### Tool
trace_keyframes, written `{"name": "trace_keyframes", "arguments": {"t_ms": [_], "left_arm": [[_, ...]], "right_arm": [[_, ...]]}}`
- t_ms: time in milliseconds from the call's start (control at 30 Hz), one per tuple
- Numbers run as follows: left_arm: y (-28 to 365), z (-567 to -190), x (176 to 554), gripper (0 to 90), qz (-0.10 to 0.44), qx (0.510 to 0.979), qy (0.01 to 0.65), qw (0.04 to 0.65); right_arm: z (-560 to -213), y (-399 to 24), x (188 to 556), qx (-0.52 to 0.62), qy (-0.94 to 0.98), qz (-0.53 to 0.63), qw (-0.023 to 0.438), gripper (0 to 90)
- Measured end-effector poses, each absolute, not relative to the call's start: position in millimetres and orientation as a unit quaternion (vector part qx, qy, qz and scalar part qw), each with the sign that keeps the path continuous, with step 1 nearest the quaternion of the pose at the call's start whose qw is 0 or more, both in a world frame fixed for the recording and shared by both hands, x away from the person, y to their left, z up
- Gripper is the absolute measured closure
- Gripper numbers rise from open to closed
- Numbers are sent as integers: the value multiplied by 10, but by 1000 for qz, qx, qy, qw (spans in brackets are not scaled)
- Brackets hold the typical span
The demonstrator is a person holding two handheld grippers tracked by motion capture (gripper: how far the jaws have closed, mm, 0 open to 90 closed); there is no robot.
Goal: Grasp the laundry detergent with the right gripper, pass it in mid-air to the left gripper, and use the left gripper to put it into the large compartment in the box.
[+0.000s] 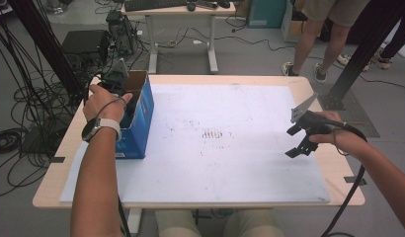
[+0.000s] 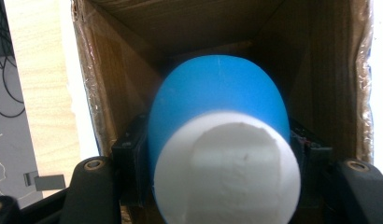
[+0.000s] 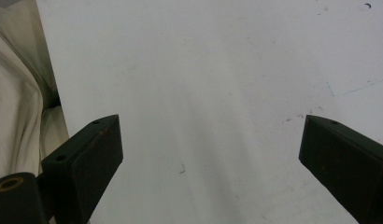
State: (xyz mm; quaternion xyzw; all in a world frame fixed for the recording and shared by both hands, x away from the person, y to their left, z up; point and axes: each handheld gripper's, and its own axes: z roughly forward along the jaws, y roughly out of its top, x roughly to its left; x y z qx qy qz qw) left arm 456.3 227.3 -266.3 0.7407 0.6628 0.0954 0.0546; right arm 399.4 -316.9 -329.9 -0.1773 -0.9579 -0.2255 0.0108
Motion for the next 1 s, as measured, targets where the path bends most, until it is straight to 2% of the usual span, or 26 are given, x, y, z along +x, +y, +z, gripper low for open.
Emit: {"name": "trace_keyframes", "arguments": {"t_ms": [1000], "left_arm": [[2277,-2662,4554,373,95,740,663,56]], "right_arm": [[-3296,-3172,4000,-173,-958,-228,10,61]]}}
